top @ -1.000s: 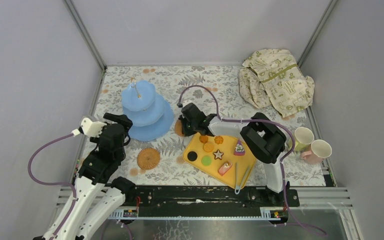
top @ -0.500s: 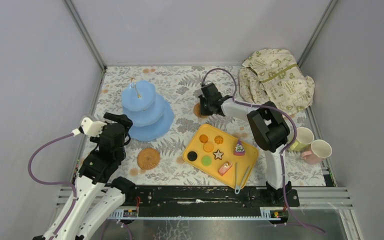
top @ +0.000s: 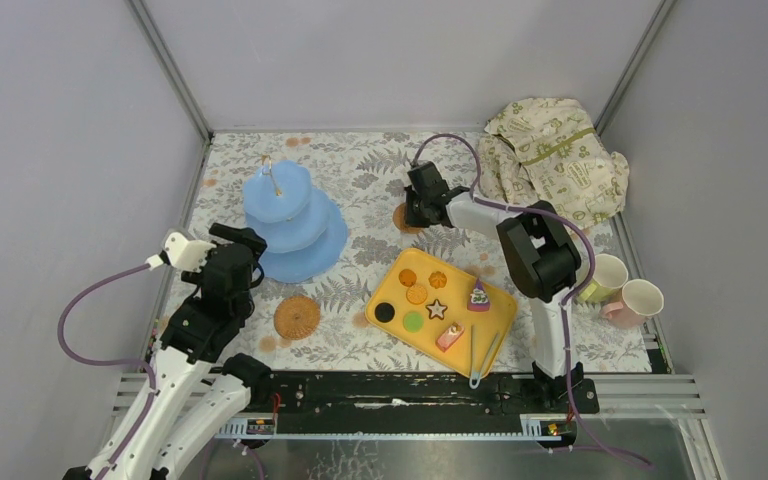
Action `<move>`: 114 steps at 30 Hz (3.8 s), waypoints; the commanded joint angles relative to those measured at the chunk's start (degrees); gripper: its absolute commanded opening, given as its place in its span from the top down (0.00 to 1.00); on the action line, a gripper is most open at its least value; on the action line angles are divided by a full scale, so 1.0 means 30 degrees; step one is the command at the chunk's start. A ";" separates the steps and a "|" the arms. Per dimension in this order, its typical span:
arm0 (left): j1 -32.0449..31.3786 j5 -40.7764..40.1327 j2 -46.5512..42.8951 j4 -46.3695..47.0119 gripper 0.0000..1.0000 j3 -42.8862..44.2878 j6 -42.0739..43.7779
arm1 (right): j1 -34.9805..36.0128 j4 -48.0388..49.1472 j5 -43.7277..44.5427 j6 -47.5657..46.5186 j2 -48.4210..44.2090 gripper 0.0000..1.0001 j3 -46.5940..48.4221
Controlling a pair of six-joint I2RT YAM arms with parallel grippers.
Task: Serve the afternoon tea
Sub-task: Move the coaster to the center of the board.
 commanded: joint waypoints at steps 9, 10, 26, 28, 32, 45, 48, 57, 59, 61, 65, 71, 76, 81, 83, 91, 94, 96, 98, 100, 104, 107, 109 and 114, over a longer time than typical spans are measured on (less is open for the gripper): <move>-0.0139 -0.0980 0.0278 0.0815 0.19 0.0655 0.0573 | -0.0094 0.1272 -0.0603 -0.1741 -0.1732 0.56 0.1455; -0.0149 -0.0950 0.0293 0.0784 0.19 0.0722 0.0550 | -0.0081 0.1282 -0.0774 -0.1931 -0.1926 0.54 0.1573; -0.0127 -0.1386 0.0440 0.0948 0.21 0.3109 0.0790 | 0.6264 0.3061 -0.1794 -0.1923 -0.5474 0.73 -0.1804; -0.0134 -0.1367 0.0464 0.0972 0.21 0.3515 0.0929 | 0.7699 0.3309 -0.1641 -0.1609 -0.5238 0.77 -0.1824; -0.0134 -0.1034 0.0469 0.1016 0.21 0.4343 0.1332 | 1.0275 0.3680 -0.1179 -0.0972 -0.4536 0.84 -0.1487; -0.0134 -0.0750 0.0197 0.1353 0.21 0.5838 0.2583 | 1.3631 0.3588 -0.1711 0.0243 -0.0464 1.00 0.1987; -0.0141 -0.0689 0.0258 0.1367 0.21 0.6018 0.2672 | 1.3797 0.3355 -0.1908 0.0210 0.0360 1.00 0.2832; -0.0134 -0.0624 0.0098 0.1324 0.21 0.6223 0.2916 | 1.4013 0.1955 -0.2453 -0.0310 0.2195 1.00 0.5162; -0.0127 -0.0658 0.0011 0.1324 0.21 0.6149 0.2916 | 1.4013 0.1923 -0.2266 -0.0324 0.2279 1.00 0.5217; -0.0134 -0.0635 -0.0068 0.1297 0.21 0.6080 0.2888 | 1.4013 0.1894 -0.2083 -0.0365 0.2388 1.00 0.5231; -0.0134 -0.0699 -0.0125 0.1187 0.21 0.6010 0.2886 | 1.4013 0.1879 -0.1544 -0.0579 0.2643 1.00 0.5153; -0.0134 -0.0803 -0.0398 0.1148 0.21 0.5812 0.2830 | 1.3958 0.1315 -0.0582 -0.1130 0.3279 1.00 0.5351; -0.0133 -0.0833 -0.0407 0.1177 0.22 0.5805 0.2777 | 1.3899 0.1302 0.0614 -0.1518 0.3256 1.00 0.4786; -0.0134 -0.0833 -0.0344 0.1235 0.22 0.5746 0.2798 | 1.3831 0.1068 0.2094 -0.1972 0.3132 1.00 0.4324; -0.0136 -0.0871 -0.0342 0.1236 0.22 0.5749 0.2798 | 1.3762 0.0924 0.2406 -0.1980 0.3068 1.00 0.3913; -0.0133 -0.0979 -0.0357 0.1324 0.22 0.5833 0.2944 | 1.3520 0.1206 0.3345 -0.1412 0.1753 1.00 0.1519; -0.0136 -0.0923 -0.0363 0.1324 0.22 0.5819 0.2918 | 1.3297 0.1493 0.3584 -0.1103 0.1166 1.00 0.0429; -0.0134 -0.0878 -0.0351 0.1324 0.22 0.5749 0.2890 | 1.2999 0.1657 0.3612 -0.0882 0.0706 1.00 -0.0295; -0.0134 -0.0861 -0.0400 0.1324 0.22 0.5720 0.2861 | 1.2690 0.1835 0.3522 -0.0717 0.0370 1.00 -0.0838; -0.0134 -0.0848 -0.0407 0.1324 0.22 0.5738 0.2857 | 1.2343 0.1924 0.3425 -0.0635 0.0024 1.00 -0.1301; -0.0149 -0.0842 -0.0399 0.1324 0.22 0.5746 0.2886 | 1.1415 0.2141 0.3277 -0.0575 -0.0605 1.00 -0.2114; -0.0135 -0.0818 -0.0411 0.1324 0.22 0.5702 0.2858 | 1.0538 0.2394 0.2999 -0.0571 -0.0959 1.00 -0.2569; -0.0134 -0.0818 -0.0380 0.1338 0.22 0.5702 0.2885 | 0.9938 0.2371 0.2885 -0.0595 -0.1166 1.00 -0.2725; -0.0142 -0.0873 -0.0338 0.1378 0.22 0.5631 0.2887 | 0.8272 0.2467 0.2203 -0.0772 -0.1372 1.00 -0.2786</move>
